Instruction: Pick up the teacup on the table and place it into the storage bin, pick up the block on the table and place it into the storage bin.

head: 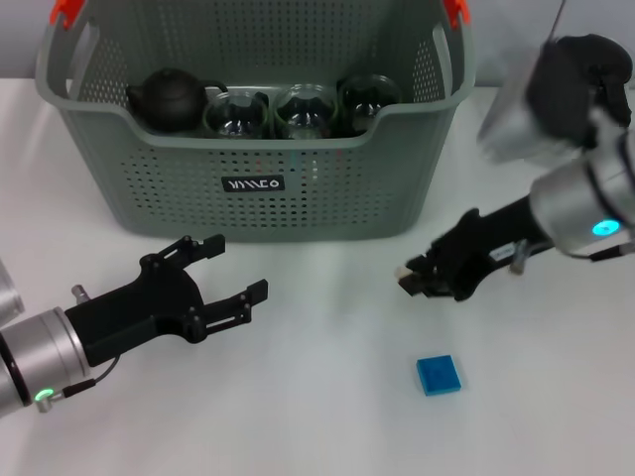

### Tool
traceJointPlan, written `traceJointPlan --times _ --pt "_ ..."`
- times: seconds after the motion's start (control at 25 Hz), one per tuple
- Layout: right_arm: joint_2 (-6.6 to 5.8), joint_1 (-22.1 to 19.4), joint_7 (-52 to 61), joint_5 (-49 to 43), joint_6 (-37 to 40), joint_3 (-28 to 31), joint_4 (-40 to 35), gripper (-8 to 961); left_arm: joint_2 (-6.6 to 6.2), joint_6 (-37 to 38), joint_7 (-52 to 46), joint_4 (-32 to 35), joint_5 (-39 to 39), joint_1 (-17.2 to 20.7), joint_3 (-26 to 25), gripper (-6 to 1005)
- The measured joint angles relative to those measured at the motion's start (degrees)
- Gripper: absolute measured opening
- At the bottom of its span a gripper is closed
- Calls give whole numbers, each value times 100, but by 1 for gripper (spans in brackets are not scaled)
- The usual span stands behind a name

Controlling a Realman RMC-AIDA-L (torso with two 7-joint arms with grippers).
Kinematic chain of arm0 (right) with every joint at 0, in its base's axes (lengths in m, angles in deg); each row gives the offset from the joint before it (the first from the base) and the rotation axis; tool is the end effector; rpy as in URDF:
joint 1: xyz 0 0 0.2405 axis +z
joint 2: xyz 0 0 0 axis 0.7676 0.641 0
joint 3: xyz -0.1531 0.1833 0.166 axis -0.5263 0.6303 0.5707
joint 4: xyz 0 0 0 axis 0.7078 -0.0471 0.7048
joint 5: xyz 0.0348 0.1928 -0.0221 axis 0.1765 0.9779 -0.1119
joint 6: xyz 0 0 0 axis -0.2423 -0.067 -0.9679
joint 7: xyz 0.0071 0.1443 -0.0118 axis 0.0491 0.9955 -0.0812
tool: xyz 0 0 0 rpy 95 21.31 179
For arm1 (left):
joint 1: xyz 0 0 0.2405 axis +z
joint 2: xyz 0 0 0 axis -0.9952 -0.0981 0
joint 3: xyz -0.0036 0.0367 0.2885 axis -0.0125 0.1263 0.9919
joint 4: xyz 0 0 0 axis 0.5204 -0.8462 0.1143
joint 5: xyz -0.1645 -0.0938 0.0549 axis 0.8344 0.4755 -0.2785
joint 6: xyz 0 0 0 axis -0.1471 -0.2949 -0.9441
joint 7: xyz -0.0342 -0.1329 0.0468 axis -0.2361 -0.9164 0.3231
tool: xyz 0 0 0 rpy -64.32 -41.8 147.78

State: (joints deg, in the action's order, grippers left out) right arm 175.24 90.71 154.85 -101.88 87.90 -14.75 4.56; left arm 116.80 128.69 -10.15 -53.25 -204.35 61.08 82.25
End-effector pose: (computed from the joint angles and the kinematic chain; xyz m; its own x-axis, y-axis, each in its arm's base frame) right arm 0.1962 0.3777 -0.0590 0.9114 -0.3994 0.0990 -0.3787 -0.9083 -0.1777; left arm -0.3281 0.2806 -0.0610 0.7307 0.2332 0.6417 0.5450 -0.7653 -0.3425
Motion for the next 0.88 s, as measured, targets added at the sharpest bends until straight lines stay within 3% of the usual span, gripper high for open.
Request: traceJointPlan --times 0.2,0.36,0.52,0.64,0.88 --pt "-18 -27 59 757 1470 1280 -1113 241 -8 0 0 3 14 -1 -53 874" --pt "-19 166 491 1109 1729 1667 -1869 252 -16 13 0 -3 14 -50 -54 874" --pt "3 415 1107 1065 668 1422 -2139 263 -16 15 0 -6 14 -114 -53 874" --pt "-5 736 1585 606 -420 921 -1842 272 -10 16 0 -9 19 -141 -53 874" --pt "7 1787 1587 -458 -1934 262 104 288 -8 29 -11 -10 22 -153 -53 874"
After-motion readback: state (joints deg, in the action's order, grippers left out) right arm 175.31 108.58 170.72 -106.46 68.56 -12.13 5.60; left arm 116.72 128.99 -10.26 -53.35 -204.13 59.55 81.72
